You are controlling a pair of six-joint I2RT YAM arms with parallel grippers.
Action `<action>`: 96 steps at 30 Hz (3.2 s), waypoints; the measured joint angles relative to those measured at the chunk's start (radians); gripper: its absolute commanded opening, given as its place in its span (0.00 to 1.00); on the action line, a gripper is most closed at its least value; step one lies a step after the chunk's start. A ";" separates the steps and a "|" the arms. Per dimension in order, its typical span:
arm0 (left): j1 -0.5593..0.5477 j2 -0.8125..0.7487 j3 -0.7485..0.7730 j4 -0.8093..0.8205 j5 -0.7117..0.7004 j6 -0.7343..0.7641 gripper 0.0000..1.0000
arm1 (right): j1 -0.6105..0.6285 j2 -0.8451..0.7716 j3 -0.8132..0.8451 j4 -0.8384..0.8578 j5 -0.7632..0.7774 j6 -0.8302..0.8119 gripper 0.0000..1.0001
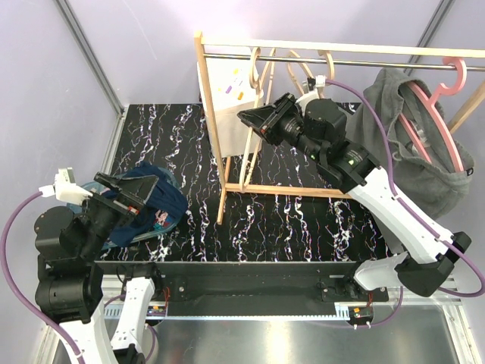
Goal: Remove the shorts from the hanger
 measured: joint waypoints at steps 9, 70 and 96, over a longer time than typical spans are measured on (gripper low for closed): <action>0.000 -0.013 0.000 0.001 0.001 -0.001 0.98 | 0.000 0.009 0.071 -0.112 0.124 -0.101 0.00; 0.000 0.220 -0.336 0.195 -0.113 0.098 0.57 | -0.005 0.093 0.787 -1.014 0.117 -0.395 1.00; 0.158 0.225 -0.659 0.186 -0.431 0.043 0.92 | -0.005 -0.270 0.572 -0.870 0.098 -0.514 1.00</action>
